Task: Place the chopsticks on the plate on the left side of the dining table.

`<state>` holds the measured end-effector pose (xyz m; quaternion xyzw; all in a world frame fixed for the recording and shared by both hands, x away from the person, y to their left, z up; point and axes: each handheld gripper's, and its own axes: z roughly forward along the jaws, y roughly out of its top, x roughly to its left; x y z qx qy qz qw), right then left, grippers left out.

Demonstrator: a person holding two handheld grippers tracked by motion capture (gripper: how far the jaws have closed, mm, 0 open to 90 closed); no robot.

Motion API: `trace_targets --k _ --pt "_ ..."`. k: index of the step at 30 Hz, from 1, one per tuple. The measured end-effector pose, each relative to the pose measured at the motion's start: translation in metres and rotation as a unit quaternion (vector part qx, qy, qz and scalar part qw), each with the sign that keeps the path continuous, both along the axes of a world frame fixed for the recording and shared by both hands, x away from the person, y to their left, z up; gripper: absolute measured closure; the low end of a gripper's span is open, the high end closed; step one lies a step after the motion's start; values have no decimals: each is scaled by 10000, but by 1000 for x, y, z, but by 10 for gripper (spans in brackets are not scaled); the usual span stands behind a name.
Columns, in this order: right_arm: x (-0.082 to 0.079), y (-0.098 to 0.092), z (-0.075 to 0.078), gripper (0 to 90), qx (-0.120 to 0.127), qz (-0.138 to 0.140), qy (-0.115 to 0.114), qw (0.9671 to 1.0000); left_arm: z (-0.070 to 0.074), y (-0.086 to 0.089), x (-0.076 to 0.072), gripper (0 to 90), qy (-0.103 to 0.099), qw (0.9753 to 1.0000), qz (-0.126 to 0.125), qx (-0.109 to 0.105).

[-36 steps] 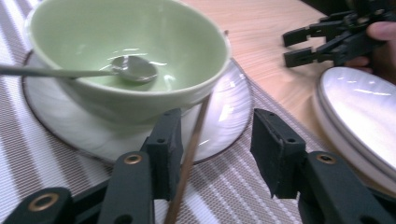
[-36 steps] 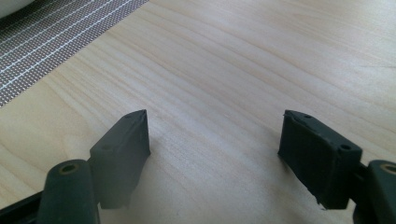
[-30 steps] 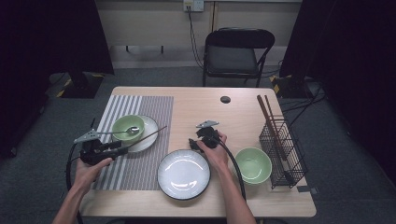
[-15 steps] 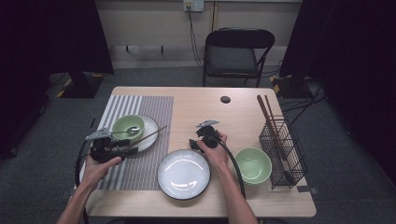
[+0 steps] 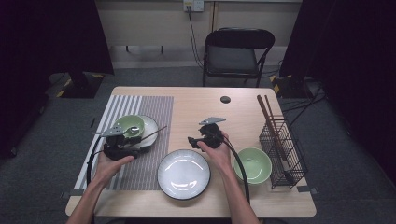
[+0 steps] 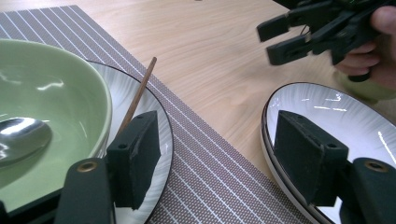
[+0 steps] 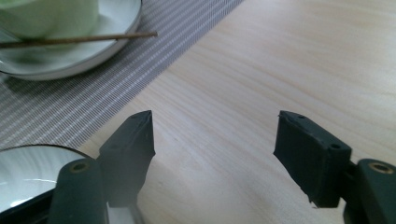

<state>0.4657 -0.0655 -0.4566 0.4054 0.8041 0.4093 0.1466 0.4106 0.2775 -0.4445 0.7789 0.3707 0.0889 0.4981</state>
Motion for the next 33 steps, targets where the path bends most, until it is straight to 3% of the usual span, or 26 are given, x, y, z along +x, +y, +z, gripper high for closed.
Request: trace_targets --k 2,7,10,18,29,33 --pt "-4 -1 8 273 99 30 -70 9999 0 0 -1 298 -31 9999 20 117" --pt "-16 -6 33 244 368 208 -216 9989 0 1 -5 305 -38 9999 49 141" --pt "-20 -11 46 247 389 225 -318 9985 0 3 -7 307 -74 9997 98 195" --pt "-20 -31 72 318 526 138 -473 9974 -2 2 -7 292 -92 9994 80 323" --pt "-23 -53 101 429 774 159 -609 9950 -3 2 -7 291 -64 9994 107 327" --pt "-23 -64 114 451 754 181 -670 9947 -3 2 -7 292 -65 9994 107 307"
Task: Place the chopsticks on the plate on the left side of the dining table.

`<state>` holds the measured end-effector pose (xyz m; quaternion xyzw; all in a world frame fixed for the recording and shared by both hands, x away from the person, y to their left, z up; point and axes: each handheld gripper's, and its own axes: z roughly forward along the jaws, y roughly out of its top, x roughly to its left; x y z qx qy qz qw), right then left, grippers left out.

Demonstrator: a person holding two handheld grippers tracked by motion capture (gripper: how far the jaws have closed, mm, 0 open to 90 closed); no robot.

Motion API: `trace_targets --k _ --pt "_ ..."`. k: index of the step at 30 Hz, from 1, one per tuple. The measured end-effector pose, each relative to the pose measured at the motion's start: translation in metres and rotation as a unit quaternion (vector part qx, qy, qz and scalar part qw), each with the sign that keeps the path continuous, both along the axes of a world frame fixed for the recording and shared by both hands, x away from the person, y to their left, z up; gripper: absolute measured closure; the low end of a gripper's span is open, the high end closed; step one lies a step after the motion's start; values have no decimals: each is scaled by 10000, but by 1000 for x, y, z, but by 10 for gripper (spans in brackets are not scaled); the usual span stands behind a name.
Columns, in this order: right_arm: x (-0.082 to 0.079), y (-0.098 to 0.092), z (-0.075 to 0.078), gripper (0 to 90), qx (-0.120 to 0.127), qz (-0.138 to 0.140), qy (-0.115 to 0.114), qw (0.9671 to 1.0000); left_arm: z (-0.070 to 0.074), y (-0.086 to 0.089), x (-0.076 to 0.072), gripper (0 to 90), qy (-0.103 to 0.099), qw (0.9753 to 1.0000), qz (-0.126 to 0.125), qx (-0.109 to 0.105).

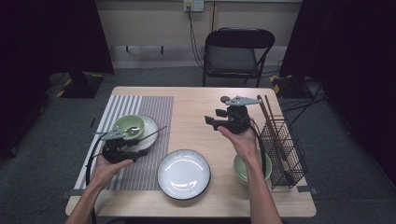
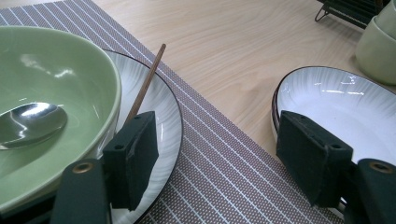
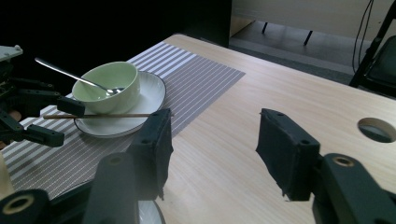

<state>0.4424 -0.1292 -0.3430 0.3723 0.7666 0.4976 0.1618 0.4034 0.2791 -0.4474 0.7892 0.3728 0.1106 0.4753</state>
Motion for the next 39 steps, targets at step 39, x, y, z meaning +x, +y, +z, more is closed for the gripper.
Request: trace_targets --k 39 --pt "21 -94 43 657 -153 -826 -126 9964 3 6 2 299 -5 9999 125 -49"
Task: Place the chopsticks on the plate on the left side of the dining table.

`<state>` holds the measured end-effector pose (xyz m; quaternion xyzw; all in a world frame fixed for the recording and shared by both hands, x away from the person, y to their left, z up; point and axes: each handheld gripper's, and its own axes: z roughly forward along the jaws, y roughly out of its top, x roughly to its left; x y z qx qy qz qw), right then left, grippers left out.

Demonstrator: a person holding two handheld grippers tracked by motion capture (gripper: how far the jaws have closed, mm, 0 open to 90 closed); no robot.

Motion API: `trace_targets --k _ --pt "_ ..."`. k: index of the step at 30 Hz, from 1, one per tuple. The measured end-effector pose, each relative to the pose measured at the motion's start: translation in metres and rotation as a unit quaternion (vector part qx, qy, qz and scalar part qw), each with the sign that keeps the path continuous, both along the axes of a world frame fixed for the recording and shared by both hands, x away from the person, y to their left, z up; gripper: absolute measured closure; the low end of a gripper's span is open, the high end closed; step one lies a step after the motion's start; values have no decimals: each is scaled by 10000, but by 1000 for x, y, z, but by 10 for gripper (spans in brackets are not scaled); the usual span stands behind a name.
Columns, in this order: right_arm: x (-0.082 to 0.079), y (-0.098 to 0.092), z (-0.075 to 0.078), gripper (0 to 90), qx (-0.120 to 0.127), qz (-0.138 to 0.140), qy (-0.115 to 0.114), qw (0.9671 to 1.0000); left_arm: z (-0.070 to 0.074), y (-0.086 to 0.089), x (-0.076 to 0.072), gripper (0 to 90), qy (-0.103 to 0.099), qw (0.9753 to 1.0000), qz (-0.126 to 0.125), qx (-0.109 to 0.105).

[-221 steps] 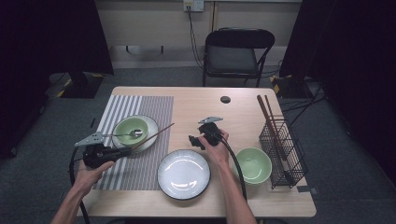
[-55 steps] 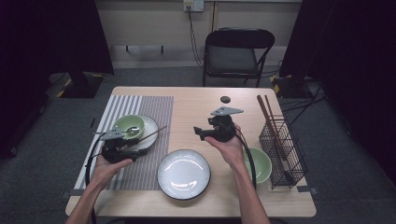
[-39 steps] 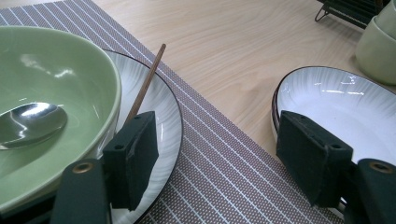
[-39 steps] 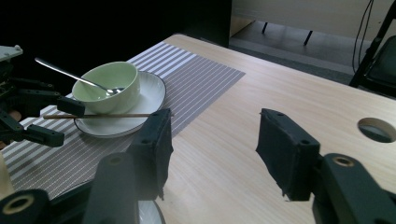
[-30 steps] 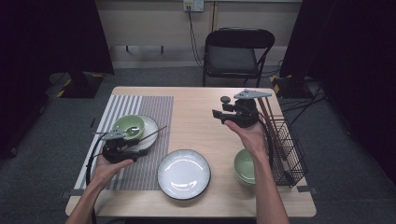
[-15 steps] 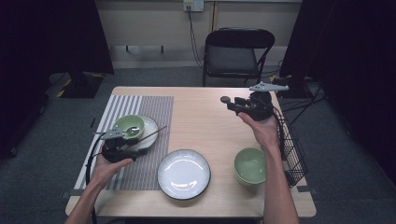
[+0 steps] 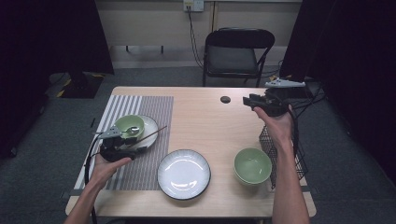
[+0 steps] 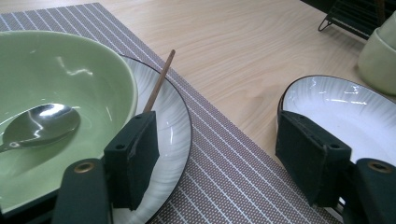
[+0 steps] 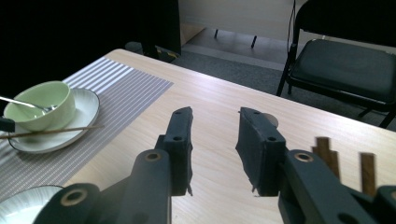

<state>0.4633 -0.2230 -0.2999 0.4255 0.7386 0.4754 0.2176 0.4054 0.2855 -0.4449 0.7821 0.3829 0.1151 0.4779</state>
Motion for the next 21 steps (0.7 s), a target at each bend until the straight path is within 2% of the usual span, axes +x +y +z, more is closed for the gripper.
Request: trace_targets --k 1,2,3,4,8,10,15,17,18,21 --pt "0 -3 0 657 41 -24 24 10000 1 -1 0 297 29 10000 -53 -60" --pt "1 -6 -1 659 -29 -85 35 10000 1 -1 0 295 61 9999 -91 -95" --pt "1 -9 -2 661 -42 -97 59 9999 3 -2 -1 296 36 9999 -86 -86" --pt "2 -12 -3 662 -9 -118 75 9999 4 -4 -1 298 -31 10000 -89 29" --pt "2 -20 -11 651 -28 -204 165 9997 5 -6 0 296 -21 9999 -115 38" --pt "2 -24 -14 652 47 -257 191 9995 4 -6 0 294 -4 9999 -101 0" --pt "4 -31 -21 671 -165 -492 194 9985 4 -4 0 291 -6 10000 -78 25" --pt "5 -33 -22 671 -132 -492 202 9985 4 -4 0 290 2 10000 -80 -16" --pt "4 -36 -24 676 -141 -602 210 9979 4 -3 0 290 -21 10000 -61 1" --pt "3 -41 -29 682 -100 -688 262 9972 4 -3 0 290 -6 10000 -70 11"
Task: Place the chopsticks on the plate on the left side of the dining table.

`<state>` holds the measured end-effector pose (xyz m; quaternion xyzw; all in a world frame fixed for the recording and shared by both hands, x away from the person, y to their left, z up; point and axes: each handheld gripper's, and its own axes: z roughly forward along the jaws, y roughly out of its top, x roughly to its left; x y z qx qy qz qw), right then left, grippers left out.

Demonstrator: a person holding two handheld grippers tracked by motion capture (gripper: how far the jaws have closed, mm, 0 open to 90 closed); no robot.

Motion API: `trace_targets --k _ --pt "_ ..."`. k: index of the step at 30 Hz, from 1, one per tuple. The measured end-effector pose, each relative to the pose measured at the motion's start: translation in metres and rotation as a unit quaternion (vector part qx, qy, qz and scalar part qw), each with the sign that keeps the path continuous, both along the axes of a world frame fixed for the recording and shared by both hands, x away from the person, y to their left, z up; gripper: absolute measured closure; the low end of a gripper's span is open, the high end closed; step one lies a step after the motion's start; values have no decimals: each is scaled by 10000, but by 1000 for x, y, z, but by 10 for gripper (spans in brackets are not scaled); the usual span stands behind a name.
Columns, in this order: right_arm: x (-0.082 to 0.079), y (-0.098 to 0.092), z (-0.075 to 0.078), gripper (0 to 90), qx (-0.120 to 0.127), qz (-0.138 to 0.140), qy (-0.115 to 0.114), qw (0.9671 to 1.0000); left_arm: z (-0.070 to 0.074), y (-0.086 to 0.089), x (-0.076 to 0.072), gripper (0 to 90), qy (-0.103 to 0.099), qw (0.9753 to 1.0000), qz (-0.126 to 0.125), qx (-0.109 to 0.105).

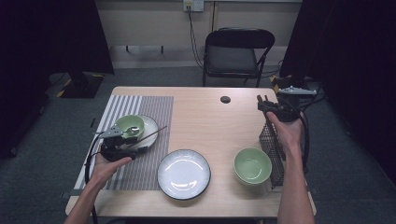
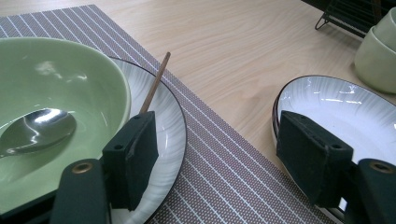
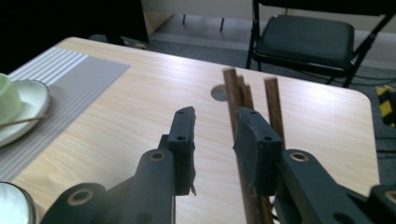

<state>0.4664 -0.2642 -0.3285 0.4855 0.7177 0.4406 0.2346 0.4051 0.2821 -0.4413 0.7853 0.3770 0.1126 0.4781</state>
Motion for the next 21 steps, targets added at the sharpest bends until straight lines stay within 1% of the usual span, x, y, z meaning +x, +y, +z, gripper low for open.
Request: trace_targets --k 1,3,4,6,8,10,12,13,15,17,19,21 --pt "0 -1 -2 690 -42 -39 19 10000 0 0 0 290 -11 10000 8 53" --pt "0 -3 -6 711 -39 -120 43 9999 0 -1 0 290 8 10000 -22 -8" --pt "1 -4 -7 712 -78 -157 48 9998 1 -2 -1 291 1 10000 -33 -83" --pt "2 -6 -11 721 -22 -183 81 9998 3 -4 -1 299 -70 10000 -20 -38" --pt "3 -8 -13 732 -62 -240 122 9996 2 -3 -1 299 -30 10000 -23 -68" --pt "3 -9 -14 748 -103 -243 144 9995 2 -3 0 300 -19 10000 4 -41" --pt "3 -9 -15 747 -36 -200 163 9997 2 -2 0 301 -35 10000 23 -56" --pt "3 -9 -16 749 -45 -233 139 9996 3 -2 -1 301 -34 10000 28 -78" --pt "4 -8 -17 749 -57 -208 193 9996 3 -1 -1 307 -48 9999 57 -77" --pt "5 -8 -19 756 -137 -255 218 9993 2 1 0 310 -49 9999 70 -109" --pt "6 -8 -20 762 -110 -274 245 9993 2 1 0 311 -45 9999 84 -100" --pt "6 -9 -20 747 -81 -278 247 9993 2 2 0 311 -53 9999 91 -126"
